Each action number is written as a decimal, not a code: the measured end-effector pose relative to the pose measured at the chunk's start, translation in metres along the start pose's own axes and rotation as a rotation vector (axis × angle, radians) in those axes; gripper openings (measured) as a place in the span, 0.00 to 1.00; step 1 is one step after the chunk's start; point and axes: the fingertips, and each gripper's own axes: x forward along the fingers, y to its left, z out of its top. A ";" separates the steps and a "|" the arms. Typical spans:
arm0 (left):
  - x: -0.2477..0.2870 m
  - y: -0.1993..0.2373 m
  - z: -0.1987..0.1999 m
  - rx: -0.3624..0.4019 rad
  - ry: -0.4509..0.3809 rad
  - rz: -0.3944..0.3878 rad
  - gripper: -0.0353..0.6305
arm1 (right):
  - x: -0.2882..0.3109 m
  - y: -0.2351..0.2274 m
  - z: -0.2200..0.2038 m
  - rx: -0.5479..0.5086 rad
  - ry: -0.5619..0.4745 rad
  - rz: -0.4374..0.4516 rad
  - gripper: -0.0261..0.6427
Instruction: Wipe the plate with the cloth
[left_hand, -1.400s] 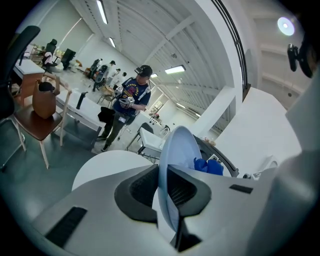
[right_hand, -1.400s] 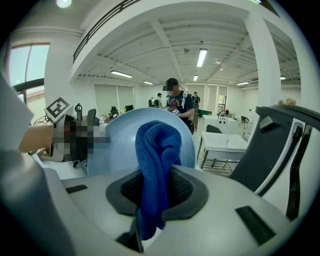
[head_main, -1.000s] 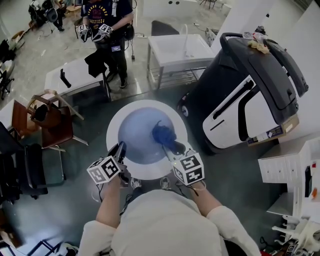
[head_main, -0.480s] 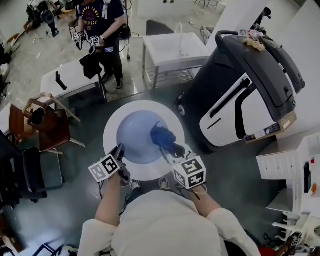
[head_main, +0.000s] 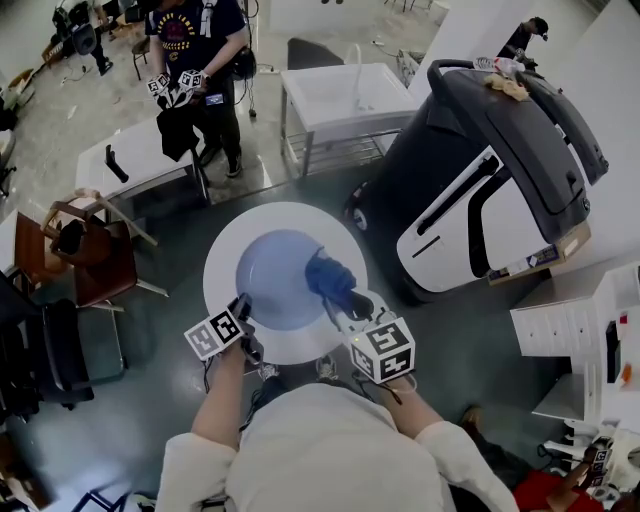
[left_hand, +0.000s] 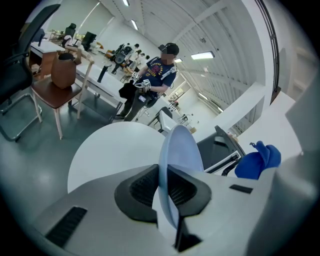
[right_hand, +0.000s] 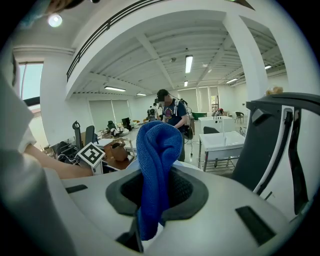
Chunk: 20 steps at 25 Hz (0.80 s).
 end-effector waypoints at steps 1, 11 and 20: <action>0.003 0.002 -0.002 -0.007 0.006 0.006 0.12 | 0.000 -0.002 0.000 0.003 0.002 -0.004 0.17; 0.031 0.028 -0.014 -0.058 0.051 0.062 0.12 | -0.002 -0.018 -0.007 0.030 0.022 -0.046 0.17; 0.048 0.040 -0.021 -0.087 0.072 0.090 0.12 | -0.008 -0.031 -0.017 0.057 0.041 -0.086 0.17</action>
